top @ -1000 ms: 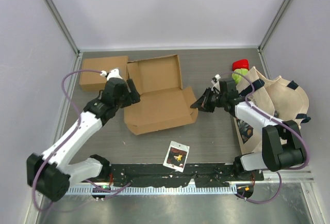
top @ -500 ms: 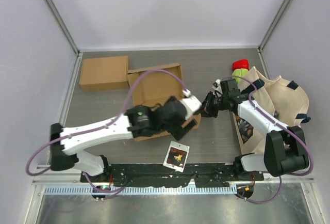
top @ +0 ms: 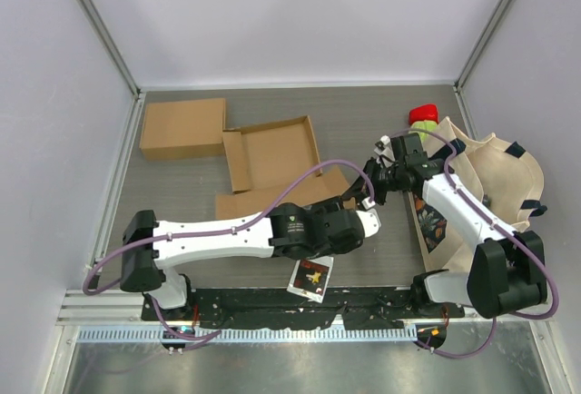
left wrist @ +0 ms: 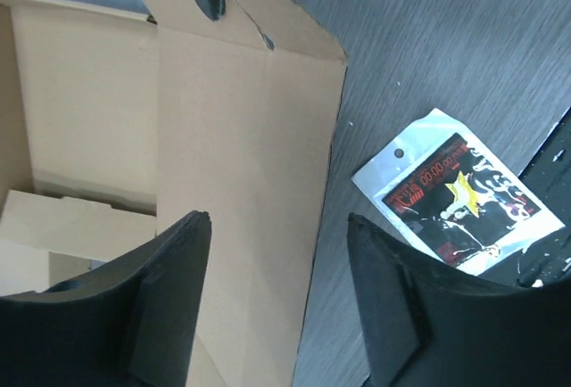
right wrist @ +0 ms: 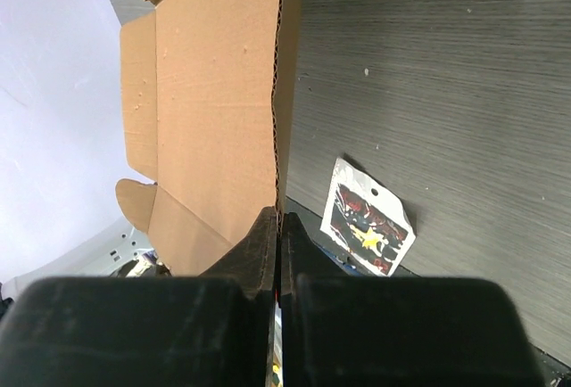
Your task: Fold the paper box
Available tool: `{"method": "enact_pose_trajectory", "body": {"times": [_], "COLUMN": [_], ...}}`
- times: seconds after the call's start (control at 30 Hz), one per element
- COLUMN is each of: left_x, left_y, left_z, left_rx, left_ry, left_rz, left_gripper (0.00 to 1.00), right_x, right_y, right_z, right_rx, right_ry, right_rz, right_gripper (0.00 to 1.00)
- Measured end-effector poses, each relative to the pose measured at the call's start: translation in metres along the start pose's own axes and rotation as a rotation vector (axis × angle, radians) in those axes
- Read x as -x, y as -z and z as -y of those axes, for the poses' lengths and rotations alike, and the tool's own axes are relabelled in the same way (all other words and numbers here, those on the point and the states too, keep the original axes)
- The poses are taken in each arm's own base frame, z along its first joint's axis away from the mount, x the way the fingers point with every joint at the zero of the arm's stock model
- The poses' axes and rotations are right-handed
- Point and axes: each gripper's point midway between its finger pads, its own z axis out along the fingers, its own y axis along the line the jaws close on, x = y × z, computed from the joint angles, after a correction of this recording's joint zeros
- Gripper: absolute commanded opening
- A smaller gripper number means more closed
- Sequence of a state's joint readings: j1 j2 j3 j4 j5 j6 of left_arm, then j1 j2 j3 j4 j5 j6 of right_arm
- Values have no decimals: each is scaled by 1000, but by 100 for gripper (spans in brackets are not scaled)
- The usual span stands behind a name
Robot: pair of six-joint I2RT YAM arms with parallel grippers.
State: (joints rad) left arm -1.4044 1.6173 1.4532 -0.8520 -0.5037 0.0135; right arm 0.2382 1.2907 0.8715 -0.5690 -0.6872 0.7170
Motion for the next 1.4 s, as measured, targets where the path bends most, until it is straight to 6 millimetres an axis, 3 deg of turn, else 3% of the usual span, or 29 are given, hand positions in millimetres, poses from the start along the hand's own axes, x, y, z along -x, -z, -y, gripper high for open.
{"method": "enact_pose_trajectory", "body": {"times": [0.03, 0.13, 0.2, 0.27, 0.33, 0.37, 0.4, 0.43, 0.5, 0.57, 0.63, 0.8, 0.87, 0.97, 1.1, 1.2, 1.4], "left_x": [2, 9, 13, 14, 16, 18, 20, 21, 22, 23, 25, 37, 34, 26, 16, 20, 35], "left_y": [0, -3, -5, -6, -6, -5, -4, -4, -5, -6, -7, -2, 2, 4, 5, 1, -11], "left_z": [-2, -6, -7, -9, -14, -17, -21, -23, -29, -35, -53, -133, -164, -198, -226, -236, -257], "left_rx": [4, 8, 0, -10, -9, -6, -6, -15, -33, -62, -83, -29, 12, 34, -20, -83, -183], "left_ry": [0, 3, 4, 6, 11, 14, 19, 29, 64, 118, 225, 553, 690, 897, 1183, 1355, 1644], "left_rz": [1, 3, -2, -6, -10, -9, -4, -2, -3, -4, -1, 68, 88, 108, 119, 134, 192], "left_gripper": [47, 28, 22, 9, 0, 0, 0, 0, 0, 0, 0, 0, 0, 0, 0, 0, 0], "right_x": [0, -1, -1, 3, 7, 10, 14, 20, 44, 77, 105, 115, 108, 78, -15, -61, -73], "right_y": [1, 4, 7, 11, 14, 16, 17, 20, 28, 43, 64, 103, 100, 63, -14, -36, -48], "right_z": [-1, -4, -8, -15, -21, -22, -24, -25, -22, -16, -8, 9, 17, 39, 70, 72, 64], "right_rx": [-1, -3, -1, 2, 1, -2, -11, -25, -96, -205, -309, -446, -443, -384, -289, -205, -75], "right_ry": [1, 2, 10, 30, 50, 59, 73, 88, 137, 195, 244, 274, 274, 281, 319, 341, 338], "right_rz": [-1, -9, -10, -7, -3, 0, 9, 25, 107, 249, 408, 605, 604, 487, 138, 4, -5], "right_gripper": [1, 1, 1, 3, 14, 21, 40, 52, 69, 73, 74, 72, 70, 66, 63, 61, 53]}}
